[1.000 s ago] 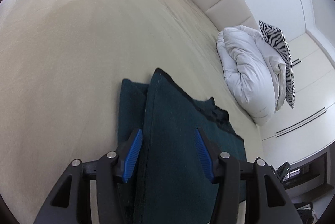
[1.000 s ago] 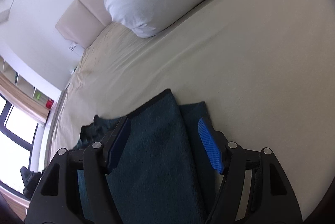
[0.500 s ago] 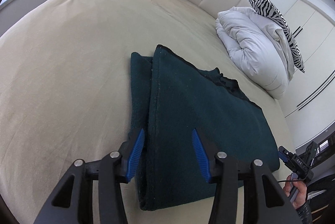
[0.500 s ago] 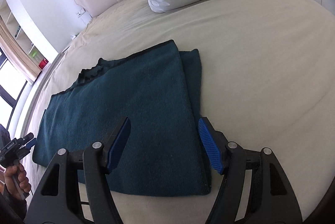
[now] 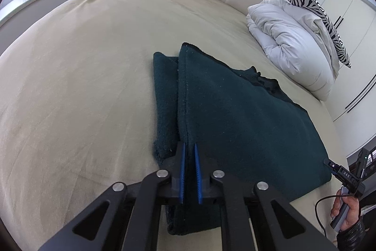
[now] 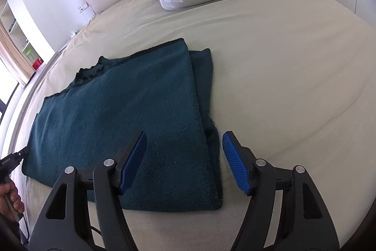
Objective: Fold small clothes
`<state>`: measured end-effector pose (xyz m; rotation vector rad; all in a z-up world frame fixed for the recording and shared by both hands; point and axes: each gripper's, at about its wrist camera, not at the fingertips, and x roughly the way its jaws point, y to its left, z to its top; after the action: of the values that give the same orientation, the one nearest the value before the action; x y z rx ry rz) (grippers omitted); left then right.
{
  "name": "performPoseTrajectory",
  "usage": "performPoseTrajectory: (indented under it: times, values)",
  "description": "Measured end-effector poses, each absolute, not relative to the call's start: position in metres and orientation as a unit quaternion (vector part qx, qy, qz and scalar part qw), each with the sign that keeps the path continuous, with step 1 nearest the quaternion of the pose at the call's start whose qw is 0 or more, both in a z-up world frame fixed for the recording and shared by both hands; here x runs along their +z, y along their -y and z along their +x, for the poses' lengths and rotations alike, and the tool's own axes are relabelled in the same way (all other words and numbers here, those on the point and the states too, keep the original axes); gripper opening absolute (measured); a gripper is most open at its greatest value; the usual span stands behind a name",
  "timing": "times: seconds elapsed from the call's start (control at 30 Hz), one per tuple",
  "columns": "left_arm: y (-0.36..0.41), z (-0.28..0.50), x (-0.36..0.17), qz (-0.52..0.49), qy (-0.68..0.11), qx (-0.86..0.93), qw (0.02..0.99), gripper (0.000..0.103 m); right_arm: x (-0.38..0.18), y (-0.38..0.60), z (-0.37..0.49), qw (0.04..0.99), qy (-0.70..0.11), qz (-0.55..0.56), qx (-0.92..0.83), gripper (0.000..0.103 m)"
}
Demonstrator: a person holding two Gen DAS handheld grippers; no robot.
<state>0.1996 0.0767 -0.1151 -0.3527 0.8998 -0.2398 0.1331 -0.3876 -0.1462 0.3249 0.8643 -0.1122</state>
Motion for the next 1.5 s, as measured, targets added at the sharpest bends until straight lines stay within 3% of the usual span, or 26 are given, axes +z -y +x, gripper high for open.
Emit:
performPoseTrajectory:
  times: [0.87,0.93,1.0,1.5]
  values:
    - [-0.091,0.176,-0.136,-0.203,-0.423,-0.108,0.876,0.012,-0.140,0.404,0.106,0.900,-0.401,0.163,-0.057,0.053]
    - [-0.091,0.176,-0.136,-0.203,-0.424,-0.108,0.876,0.012,-0.144,0.407,0.106,0.896,-0.408,0.168,-0.054,0.042]
    - [-0.092,0.176,-0.136,-0.202,-0.424,-0.108,0.876,0.012,-0.149,0.407,0.106,0.893,-0.416,0.164,-0.052,0.037]
    - [-0.094,0.176,-0.136,-0.212,-0.426,-0.112,0.872,0.012,-0.149,0.401,0.108,0.896,-0.421,0.136,-0.044,0.011]
